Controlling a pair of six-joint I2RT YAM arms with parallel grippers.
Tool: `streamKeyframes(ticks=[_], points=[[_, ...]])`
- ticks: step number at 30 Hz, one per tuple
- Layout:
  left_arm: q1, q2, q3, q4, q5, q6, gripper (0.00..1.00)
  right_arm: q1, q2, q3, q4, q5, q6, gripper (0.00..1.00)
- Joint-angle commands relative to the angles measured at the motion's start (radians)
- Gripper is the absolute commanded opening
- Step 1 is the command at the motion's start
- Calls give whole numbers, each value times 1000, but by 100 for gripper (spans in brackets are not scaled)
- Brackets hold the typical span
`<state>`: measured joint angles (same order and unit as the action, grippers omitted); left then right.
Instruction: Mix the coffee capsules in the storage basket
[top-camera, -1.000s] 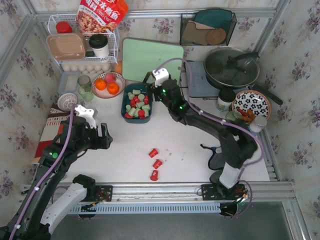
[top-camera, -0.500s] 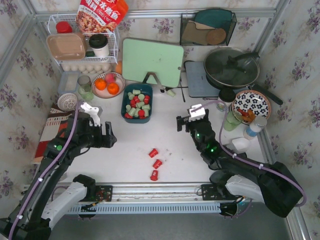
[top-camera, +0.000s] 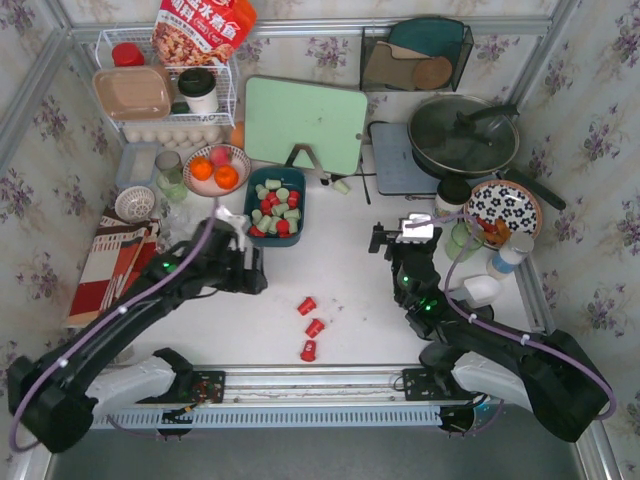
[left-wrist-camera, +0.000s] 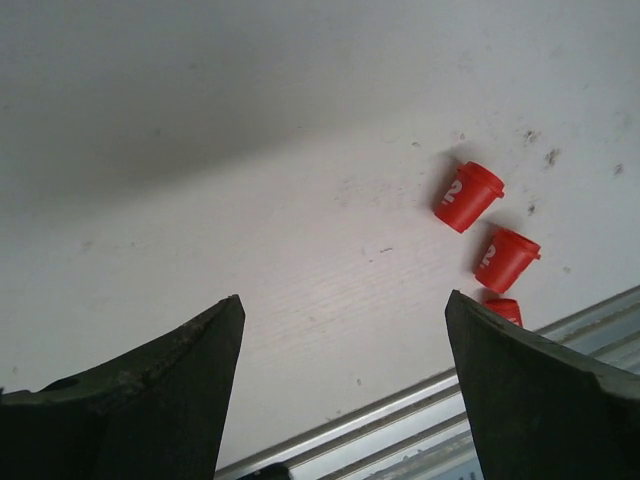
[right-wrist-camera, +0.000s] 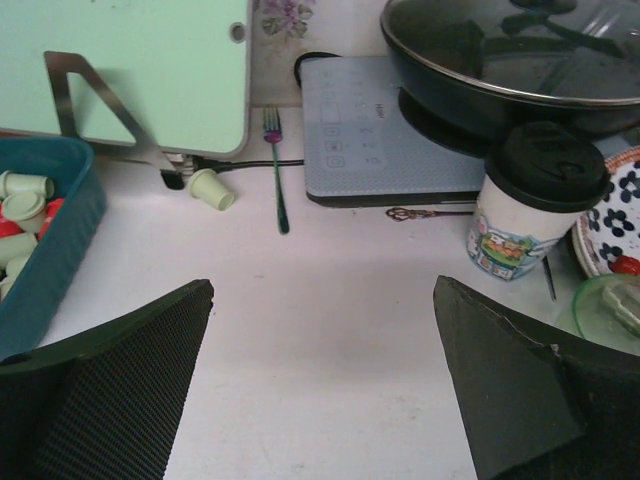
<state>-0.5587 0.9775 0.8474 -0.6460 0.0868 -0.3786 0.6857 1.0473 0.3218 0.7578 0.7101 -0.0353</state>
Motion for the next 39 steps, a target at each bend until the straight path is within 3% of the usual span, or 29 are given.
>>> streamKeyframes(ticks=[1,9,17,22,39], points=[[-147,156,53,83,-178,18,84,-4,-8,-2,52,81,8,100],[-360,476,166,93,-259,214,79,-9,-50,-13,49,98,12,100],[-427,533,139,196,-137,275,74,-11,-32,-10,50,96,17,100],[-443,583,129,251,-97,304,62,-11,-20,-9,53,95,18,100],[-446,730,157,298,-76,303,46,-15,14,-5,55,89,21,100]])
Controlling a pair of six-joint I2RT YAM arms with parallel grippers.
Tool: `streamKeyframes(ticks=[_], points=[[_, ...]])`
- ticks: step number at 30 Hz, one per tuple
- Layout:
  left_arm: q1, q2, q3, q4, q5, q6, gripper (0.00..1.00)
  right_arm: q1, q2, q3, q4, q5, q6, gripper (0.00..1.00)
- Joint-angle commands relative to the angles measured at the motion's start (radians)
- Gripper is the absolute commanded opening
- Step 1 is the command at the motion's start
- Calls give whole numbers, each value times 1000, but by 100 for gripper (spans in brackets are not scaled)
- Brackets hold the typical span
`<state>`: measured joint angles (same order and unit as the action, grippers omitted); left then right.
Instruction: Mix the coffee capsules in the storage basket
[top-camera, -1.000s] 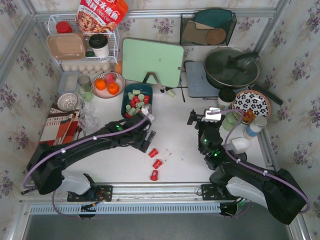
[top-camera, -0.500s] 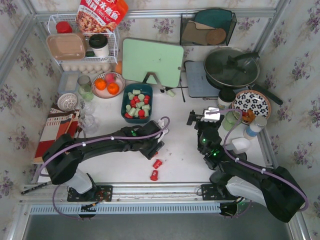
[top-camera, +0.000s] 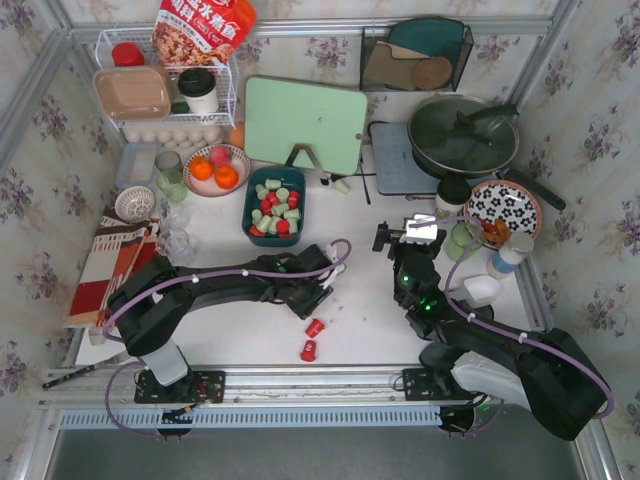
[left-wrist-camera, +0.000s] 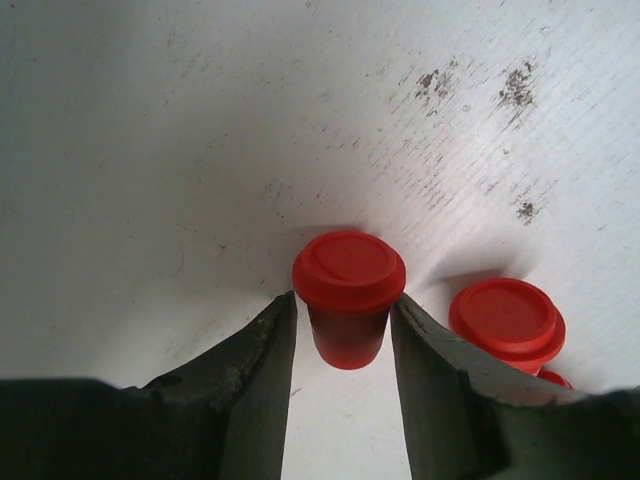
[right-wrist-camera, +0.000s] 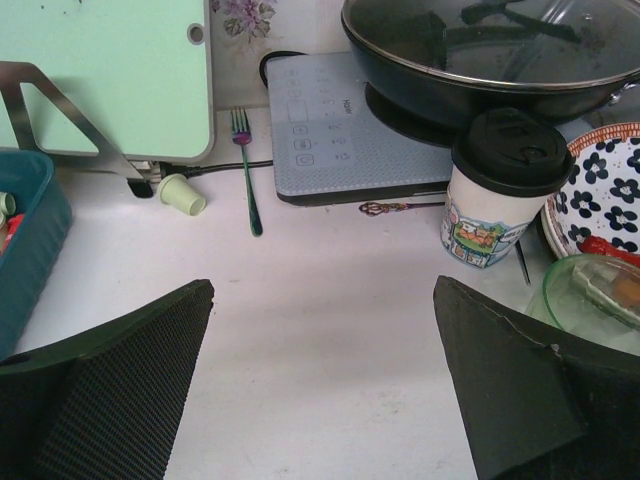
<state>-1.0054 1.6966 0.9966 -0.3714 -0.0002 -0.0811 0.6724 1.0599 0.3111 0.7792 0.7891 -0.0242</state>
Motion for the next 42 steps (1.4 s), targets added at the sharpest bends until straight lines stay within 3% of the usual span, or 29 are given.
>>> streamKeyframes(ticks=[1,8,20,31,36,39,42], points=[[1,13,9,23,11,5,45,-2,2,6,34,9,10,100],[1,5,6,13,-4,13,37,-2,8,7,34,9,10,100],[2,-146,-52,52,-117,-13,13,-4,11,8,32,10,15,100],[50,-388,-118,120,-163,-74,8,-4,5,9,26,3,21,100],[66,-482,-131,119,-315,-118,8,-4,5,9,23,0,25,100],[110,-540,-119,132,-375,-118,8,-4,10,10,22,-8,30,100],[217,-540,-83,126,-314,-140,9,-4,15,12,17,-8,33,100]])
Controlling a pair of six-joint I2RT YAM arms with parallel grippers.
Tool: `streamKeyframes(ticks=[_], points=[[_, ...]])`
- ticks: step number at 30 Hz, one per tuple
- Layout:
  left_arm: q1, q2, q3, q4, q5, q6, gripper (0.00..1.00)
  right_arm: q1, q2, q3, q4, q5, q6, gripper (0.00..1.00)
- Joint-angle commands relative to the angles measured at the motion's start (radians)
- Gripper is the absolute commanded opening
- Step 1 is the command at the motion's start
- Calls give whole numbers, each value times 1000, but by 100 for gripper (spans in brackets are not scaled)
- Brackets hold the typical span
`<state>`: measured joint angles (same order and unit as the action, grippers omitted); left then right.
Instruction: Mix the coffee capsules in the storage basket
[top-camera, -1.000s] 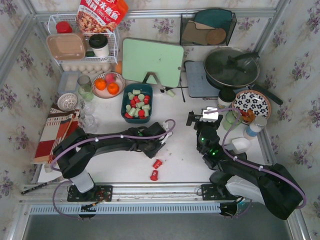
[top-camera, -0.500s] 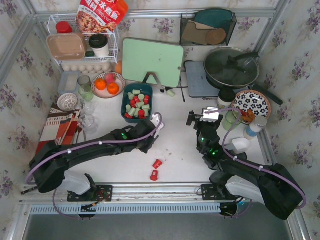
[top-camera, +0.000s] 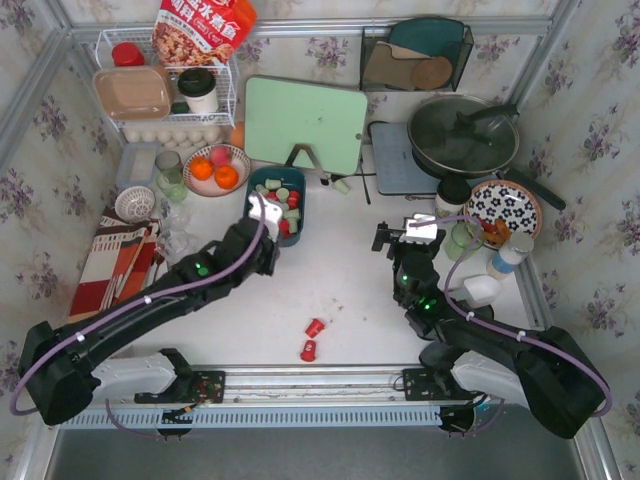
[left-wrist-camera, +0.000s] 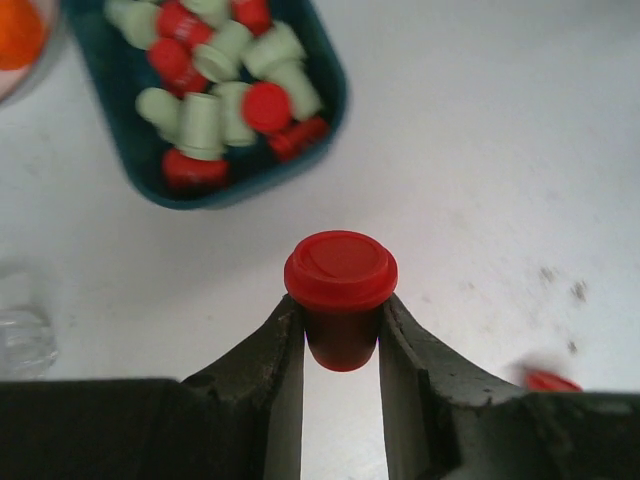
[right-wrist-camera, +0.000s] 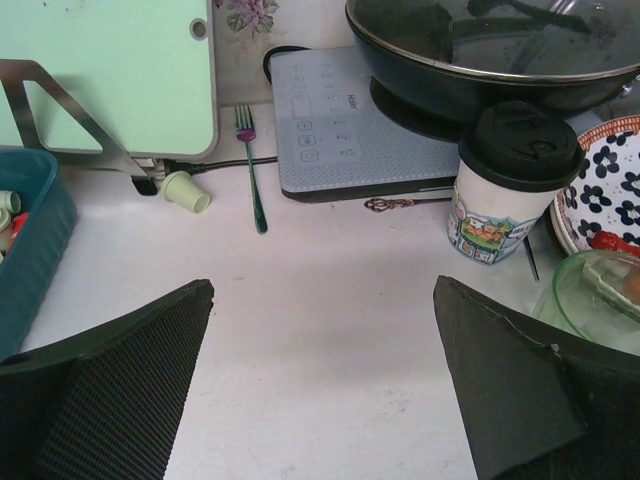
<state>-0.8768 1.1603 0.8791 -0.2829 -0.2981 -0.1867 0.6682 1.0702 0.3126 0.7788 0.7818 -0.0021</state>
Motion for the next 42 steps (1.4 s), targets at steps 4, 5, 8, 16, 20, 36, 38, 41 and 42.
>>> streamKeyframes(ticks=[4,5,8,16,20,36,38,41,42], points=[[231,62,122,13,94,-64,9,0,5,11,15,-1,11,100],[251,91,147,8,115,-63,10,0,6,12,15,-1,11,100],[298,180,252,-19,153,-49,10,0,9,15,13,1,9,100],[397,486,454,-87,224,-65,9,-2,25,25,1,5,7,100],[431,625,530,-105,247,-69,10,-2,27,28,-6,2,9,100],[487,953,869,-123,336,-61,18,-4,46,39,-21,-1,10,100],[487,970,876,-90,394,-74,21,-4,49,41,-22,0,11,100],[487,986,866,-26,478,-99,28,-3,54,42,-23,0,10,100],[487,989,859,-2,505,-105,33,-3,55,43,-24,0,10,100]])
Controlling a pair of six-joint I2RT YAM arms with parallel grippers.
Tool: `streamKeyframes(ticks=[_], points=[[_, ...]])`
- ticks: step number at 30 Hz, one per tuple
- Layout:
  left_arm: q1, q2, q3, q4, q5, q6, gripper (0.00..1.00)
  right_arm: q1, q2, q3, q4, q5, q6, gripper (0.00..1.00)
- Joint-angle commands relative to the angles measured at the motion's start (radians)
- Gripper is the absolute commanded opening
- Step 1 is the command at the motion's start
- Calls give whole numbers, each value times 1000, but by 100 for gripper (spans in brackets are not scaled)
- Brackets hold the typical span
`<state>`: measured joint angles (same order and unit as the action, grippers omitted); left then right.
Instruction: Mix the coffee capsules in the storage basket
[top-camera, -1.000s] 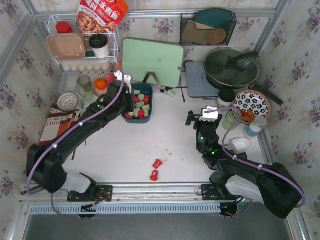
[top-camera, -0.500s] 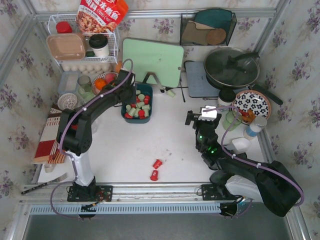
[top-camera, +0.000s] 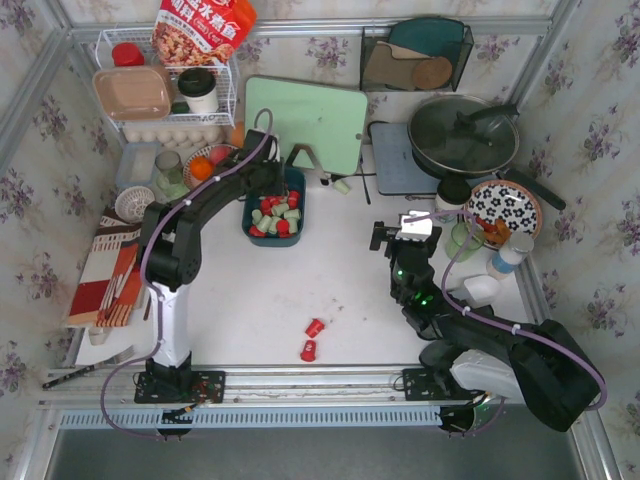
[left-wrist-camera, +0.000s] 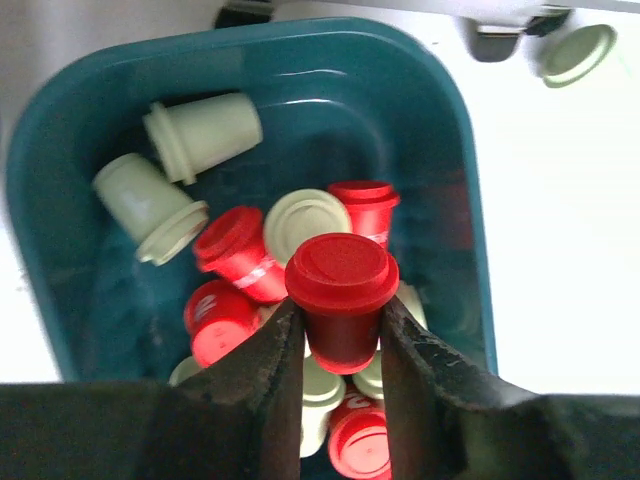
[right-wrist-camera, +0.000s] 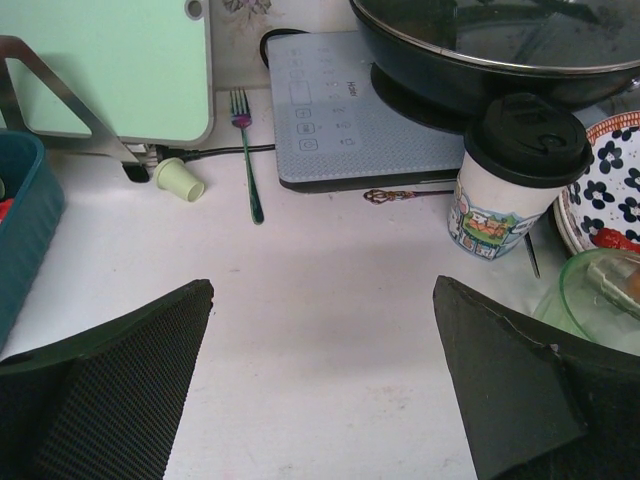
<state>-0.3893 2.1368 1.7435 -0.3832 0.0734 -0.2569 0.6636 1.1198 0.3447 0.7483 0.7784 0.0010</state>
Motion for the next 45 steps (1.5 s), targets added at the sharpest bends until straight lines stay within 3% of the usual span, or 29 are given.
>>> streamKeyframes(ticks=[1,4,8,14,22,30,33,37,41,42,45], points=[[0,14,-14,130,156,-43,39,1,7,11,6,5,7,100],[1,10,-44,214,190,-81,58,1,8,13,5,4,7,100],[3,-4,-61,225,192,-125,75,0,7,14,1,6,5,100],[3,-159,-180,200,-14,-134,76,1,10,17,-3,0,6,100],[0,-551,-382,7,-166,-116,75,1,67,44,-31,-41,37,100],[1,-938,-444,-390,-37,-29,75,1,112,57,-45,-149,57,100],[2,-1080,-505,-471,20,31,75,1,139,58,-31,-172,51,100],[0,-1272,-676,-459,45,123,76,-3,182,61,-2,-195,51,100],[0,-1434,-866,-334,6,114,79,-8,218,81,-10,-245,50,100],[1,-1458,-890,-324,2,117,84,-8,228,97,-28,-252,48,100],[1,-1488,-882,-346,-52,127,85,-15,268,155,-78,-269,19,100]])
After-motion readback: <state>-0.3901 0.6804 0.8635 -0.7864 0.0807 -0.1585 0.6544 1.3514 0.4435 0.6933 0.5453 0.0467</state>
